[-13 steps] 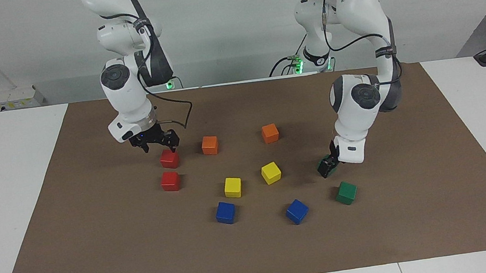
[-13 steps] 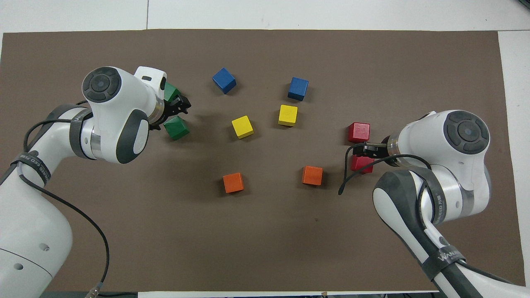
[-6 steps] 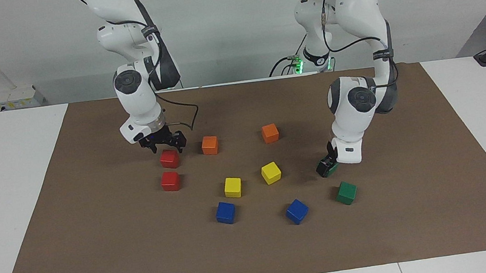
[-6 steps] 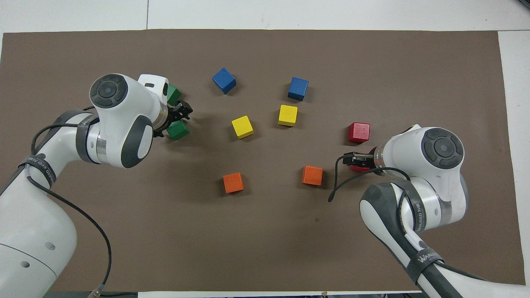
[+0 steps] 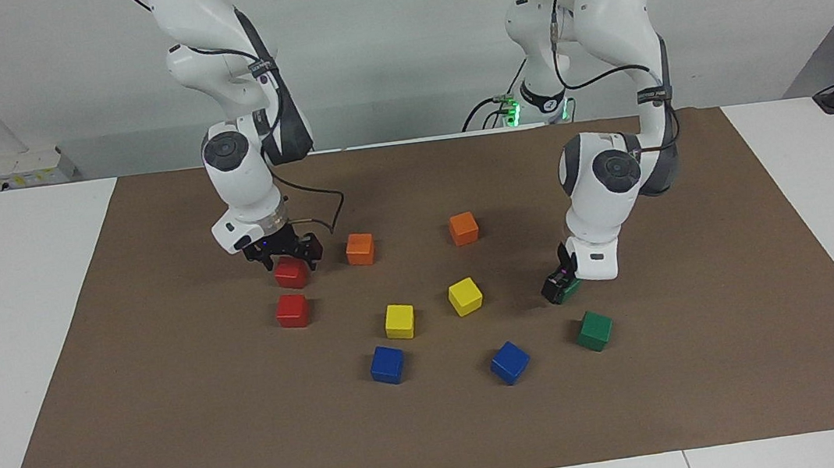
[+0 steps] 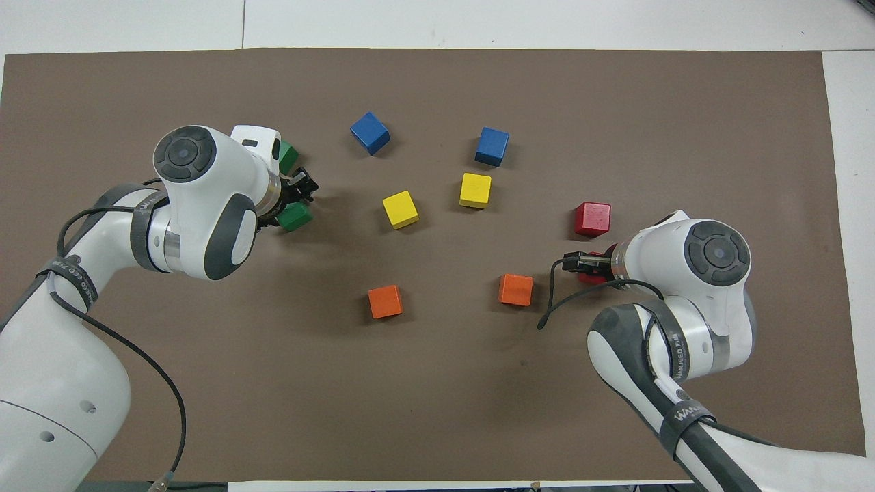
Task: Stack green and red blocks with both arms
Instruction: 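Grasp the green cube with the left gripper while the right gripper grasps a red cube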
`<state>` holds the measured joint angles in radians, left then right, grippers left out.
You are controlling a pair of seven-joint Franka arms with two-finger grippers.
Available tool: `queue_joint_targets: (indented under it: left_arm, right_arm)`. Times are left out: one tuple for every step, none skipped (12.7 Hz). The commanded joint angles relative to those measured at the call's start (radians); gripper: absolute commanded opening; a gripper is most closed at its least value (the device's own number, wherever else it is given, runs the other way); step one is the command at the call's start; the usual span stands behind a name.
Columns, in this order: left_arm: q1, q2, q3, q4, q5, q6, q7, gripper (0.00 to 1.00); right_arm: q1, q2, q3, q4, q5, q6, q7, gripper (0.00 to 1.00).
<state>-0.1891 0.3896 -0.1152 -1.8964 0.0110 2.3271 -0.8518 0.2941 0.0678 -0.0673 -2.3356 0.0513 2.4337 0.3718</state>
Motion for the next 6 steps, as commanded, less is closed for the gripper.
queue_joint_targets:
  left_arm:
    - [-0.013,-0.008,0.011,-0.032,0.015,0.037,-0.026,0.52]
    - [-0.013,-0.009,0.011,-0.033,0.015,0.034,-0.024,0.20]
    - [-0.012,-0.009,0.011,-0.033,0.015,0.031,-0.021,0.00]
    - [-0.012,-0.009,0.011,-0.033,0.015,0.029,-0.020,0.00]
    - [-0.012,-0.009,0.011,-0.032,0.017,0.026,-0.015,0.00]
    - [-0.012,-0.009,0.011,-0.029,0.017,0.026,-0.015,0.00]
  right_arm:
    - [-0.007,0.000,-0.003,-0.014,0.013,0.031,0.002,0.84]
    - [-0.012,0.000,-0.003,-0.014,0.013,0.028,-0.004,0.66]
    - [-0.016,0.000,-0.003,-0.014,0.013,0.019,-0.004,0.37]
    - [-0.021,-0.002,-0.003,-0.013,0.013,0.001,-0.004,0.14]
    - [-0.021,-0.002,-0.003,-0.007,0.013,-0.028,-0.004,0.03]
    - [-0.023,-0.008,-0.005,0.005,0.012,-0.059,-0.005,0.00]
